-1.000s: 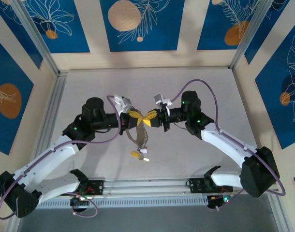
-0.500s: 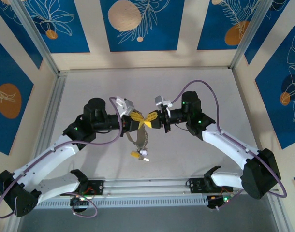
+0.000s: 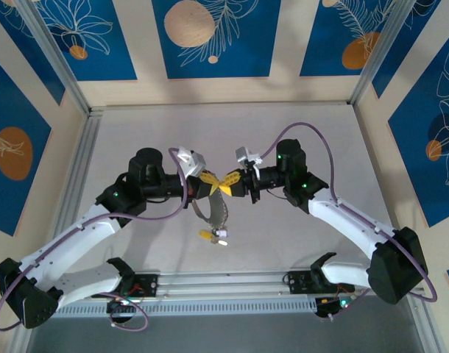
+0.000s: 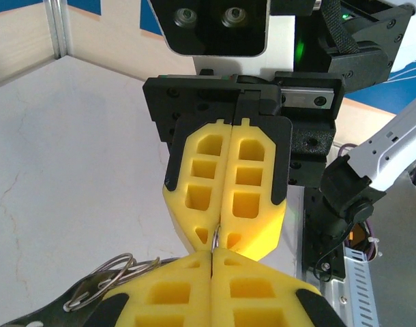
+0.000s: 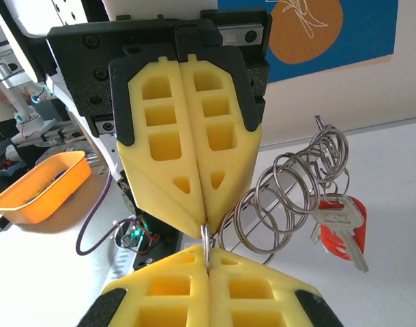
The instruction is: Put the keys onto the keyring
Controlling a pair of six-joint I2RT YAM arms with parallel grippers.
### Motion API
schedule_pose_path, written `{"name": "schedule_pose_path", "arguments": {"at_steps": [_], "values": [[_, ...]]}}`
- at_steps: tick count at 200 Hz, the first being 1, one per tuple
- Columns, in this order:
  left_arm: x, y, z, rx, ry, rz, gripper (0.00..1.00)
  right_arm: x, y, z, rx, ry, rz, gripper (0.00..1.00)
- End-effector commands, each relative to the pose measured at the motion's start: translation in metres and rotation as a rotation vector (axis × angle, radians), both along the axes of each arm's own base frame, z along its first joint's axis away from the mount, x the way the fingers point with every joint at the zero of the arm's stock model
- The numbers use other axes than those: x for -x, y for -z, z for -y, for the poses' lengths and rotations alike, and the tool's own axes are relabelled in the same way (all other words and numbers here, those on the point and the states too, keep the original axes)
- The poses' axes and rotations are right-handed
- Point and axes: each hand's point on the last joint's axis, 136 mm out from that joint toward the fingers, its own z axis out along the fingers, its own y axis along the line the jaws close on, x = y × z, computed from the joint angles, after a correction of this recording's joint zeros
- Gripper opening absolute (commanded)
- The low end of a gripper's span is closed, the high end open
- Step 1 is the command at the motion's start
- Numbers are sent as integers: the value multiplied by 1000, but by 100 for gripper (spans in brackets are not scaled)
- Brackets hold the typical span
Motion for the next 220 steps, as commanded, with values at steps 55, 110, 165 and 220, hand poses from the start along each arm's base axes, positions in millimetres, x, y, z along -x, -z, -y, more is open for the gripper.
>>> {"name": "schedule_pose_path", "arguments": {"at_steps": [55,110,165,220], "values": [[27,-2,12,-10,122,22,0,-6,-40,-8,-69,38,92,1],[27,-1,11,-10,117,31,0,-11,-33,-7,-59,51,25,0],[32,-2,10,-18,138,24,0,-10,-30,-3,-57,72,38,0],[27,-3,3,-46,94,56,0,-17,-21,-5,-26,103,21,10]]}}
